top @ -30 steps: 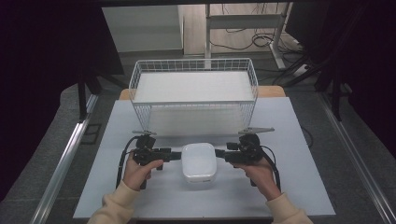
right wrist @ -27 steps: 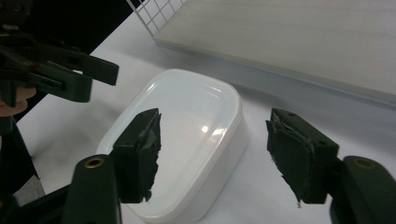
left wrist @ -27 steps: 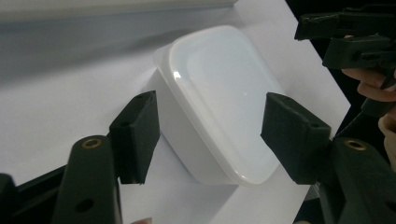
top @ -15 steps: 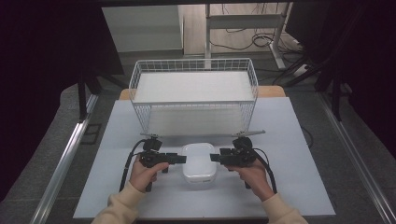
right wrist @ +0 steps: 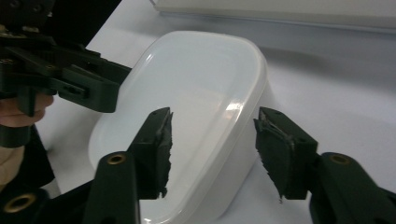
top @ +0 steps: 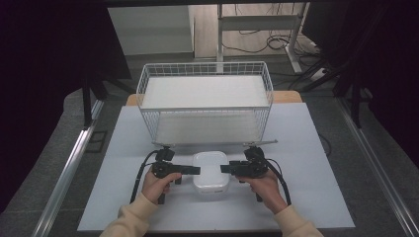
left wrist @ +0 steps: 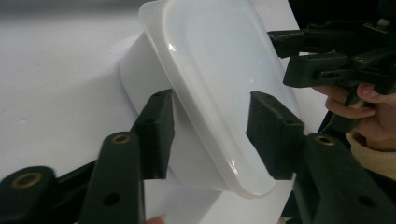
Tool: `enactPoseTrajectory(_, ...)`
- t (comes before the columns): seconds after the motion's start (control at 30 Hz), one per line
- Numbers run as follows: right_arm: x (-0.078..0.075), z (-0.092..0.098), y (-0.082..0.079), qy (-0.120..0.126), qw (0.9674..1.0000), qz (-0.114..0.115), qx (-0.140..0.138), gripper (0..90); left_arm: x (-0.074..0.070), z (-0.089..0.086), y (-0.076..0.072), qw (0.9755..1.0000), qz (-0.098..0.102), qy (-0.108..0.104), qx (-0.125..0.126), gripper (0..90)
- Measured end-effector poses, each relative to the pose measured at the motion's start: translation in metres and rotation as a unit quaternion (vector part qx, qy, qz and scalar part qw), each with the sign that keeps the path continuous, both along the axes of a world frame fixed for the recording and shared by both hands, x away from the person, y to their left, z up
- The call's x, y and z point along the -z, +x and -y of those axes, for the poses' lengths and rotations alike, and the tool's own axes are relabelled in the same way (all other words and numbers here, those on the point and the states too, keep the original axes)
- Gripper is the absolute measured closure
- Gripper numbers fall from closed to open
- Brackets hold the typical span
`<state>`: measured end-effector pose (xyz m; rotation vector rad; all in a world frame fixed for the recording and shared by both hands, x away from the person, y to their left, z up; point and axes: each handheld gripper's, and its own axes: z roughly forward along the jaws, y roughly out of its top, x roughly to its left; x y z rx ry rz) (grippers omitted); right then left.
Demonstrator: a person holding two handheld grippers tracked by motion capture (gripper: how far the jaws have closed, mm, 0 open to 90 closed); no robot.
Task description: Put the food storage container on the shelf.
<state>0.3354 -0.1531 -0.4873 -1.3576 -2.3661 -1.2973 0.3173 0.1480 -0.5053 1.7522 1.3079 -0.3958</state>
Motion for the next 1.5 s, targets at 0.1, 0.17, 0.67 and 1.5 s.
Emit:
enactPoseTrajectory(0.1, 0.002, 0.0, 0.0, 0.002, 0.9999, -0.012, 0.006, 53.9, 0.0, -0.001, 0.0, 1.0, 0.0, 0.0, -0.003, 55.4)
enactPoseTrajectory(0.17, 0.004, 0.003, 0.002, 0.019, 0.9991, -0.036, 0.01, 58.2, -0.001, -0.001, -0.001, 1.0, 0.003, 0.003, -0.005, 57.9)
enactPoseTrajectory(0.67, 0.0, 0.02, -0.006, 0.091, 0.9929, -0.075, 0.017, 76.9, -0.015, -0.01, -0.013, 0.9991, 0.041, -0.003, -0.008, 74.1)
enactPoseTrajectory(1.5, -0.036, 0.018, -0.023, 0.088, 0.9959, 0.02, -0.004, 79.6, -0.051, -0.016, -0.031, 0.993, 0.117, -0.009, 0.002, 79.4)
